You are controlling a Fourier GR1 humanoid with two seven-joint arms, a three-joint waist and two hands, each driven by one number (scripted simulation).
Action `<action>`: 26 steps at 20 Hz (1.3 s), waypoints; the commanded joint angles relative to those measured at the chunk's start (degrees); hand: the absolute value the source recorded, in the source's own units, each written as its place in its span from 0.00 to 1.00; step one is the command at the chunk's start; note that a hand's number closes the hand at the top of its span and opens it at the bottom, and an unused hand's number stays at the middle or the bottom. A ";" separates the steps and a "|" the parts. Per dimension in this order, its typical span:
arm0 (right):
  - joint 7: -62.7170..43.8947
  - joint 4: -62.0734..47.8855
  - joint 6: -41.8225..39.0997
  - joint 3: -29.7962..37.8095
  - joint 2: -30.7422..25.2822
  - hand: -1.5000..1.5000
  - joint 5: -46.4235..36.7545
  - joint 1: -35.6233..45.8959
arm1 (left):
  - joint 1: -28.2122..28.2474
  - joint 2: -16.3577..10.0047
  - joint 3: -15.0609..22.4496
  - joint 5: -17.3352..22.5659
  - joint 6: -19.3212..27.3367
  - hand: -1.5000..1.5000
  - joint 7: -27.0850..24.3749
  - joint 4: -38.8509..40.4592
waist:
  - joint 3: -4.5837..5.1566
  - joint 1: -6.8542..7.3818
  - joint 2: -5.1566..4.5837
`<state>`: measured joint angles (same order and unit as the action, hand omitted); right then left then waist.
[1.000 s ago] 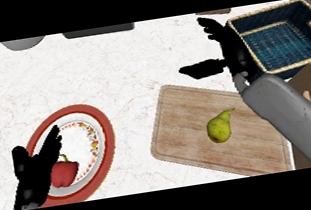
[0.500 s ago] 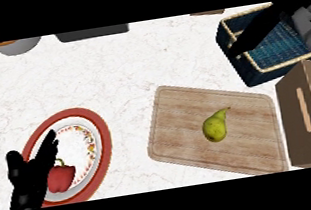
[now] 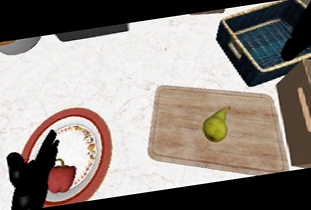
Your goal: Pick the pear from the cutting board and place it in the basket
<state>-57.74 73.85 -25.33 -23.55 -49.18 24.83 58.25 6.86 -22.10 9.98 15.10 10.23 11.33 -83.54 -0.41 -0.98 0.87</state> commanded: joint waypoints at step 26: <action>-4.69 9.99 8.89 -6.81 9.07 0.00 -8.44 -16.06 | 2.45 3.67 -0.30 -2.90 -1.75 0.50 1.21 3.13 | 0.44 1.23 -0.83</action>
<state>-57.95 83.52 -17.46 -29.52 -42.47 18.29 43.59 6.31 -20.08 8.48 12.69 8.10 11.24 -83.17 -0.54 0.08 0.43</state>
